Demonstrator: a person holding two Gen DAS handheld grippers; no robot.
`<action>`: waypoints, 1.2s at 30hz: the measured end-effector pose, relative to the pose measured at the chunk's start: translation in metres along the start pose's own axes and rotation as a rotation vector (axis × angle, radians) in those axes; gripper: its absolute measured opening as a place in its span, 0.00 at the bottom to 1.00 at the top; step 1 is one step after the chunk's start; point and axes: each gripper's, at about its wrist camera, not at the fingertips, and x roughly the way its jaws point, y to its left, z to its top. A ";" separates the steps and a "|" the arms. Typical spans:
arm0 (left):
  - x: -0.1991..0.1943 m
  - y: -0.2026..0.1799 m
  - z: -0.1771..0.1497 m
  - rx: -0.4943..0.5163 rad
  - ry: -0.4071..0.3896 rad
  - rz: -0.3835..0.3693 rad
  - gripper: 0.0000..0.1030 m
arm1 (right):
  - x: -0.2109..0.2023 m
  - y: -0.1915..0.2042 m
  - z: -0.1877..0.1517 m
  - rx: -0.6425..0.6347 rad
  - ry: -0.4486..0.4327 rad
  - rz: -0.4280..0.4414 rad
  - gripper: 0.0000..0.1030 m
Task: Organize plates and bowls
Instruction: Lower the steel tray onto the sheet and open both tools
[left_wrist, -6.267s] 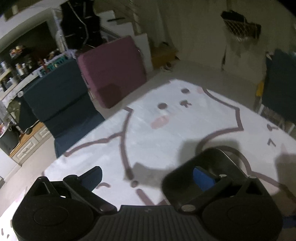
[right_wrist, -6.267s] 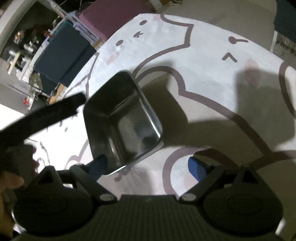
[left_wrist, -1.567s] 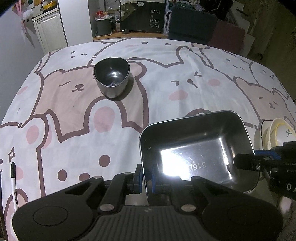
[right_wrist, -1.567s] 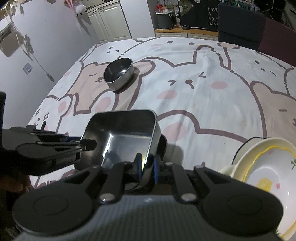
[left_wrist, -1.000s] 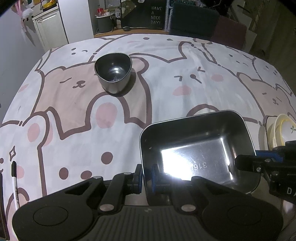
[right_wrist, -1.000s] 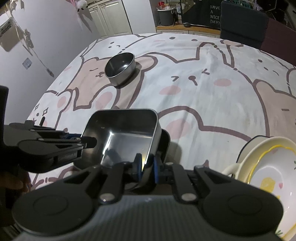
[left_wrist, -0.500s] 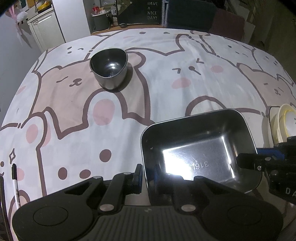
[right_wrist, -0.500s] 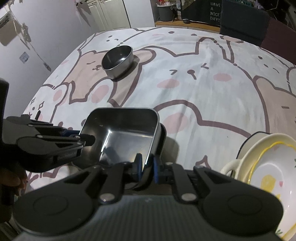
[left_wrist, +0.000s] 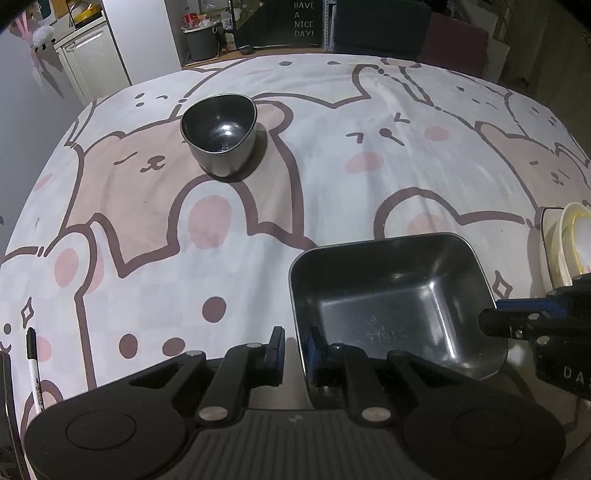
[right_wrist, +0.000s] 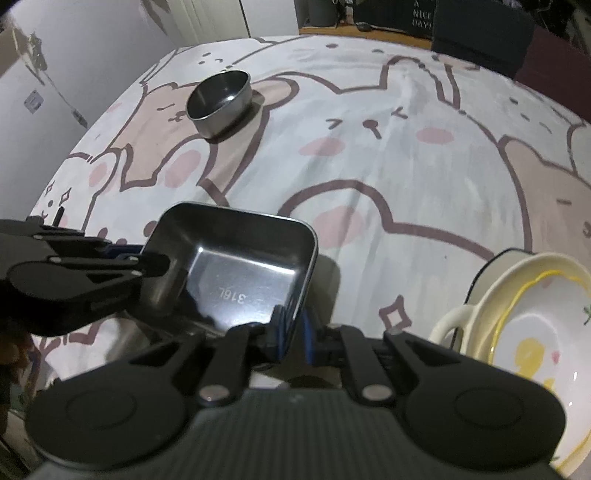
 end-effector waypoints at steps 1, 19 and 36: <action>0.000 0.001 0.000 0.001 0.000 0.000 0.15 | 0.001 -0.001 0.000 0.003 0.003 0.002 0.11; 0.004 -0.006 0.005 0.034 -0.009 0.006 0.07 | 0.008 -0.005 -0.002 0.027 0.051 0.043 0.09; 0.002 -0.004 0.006 0.020 0.000 -0.002 0.11 | 0.008 -0.013 -0.002 0.077 0.044 0.066 0.16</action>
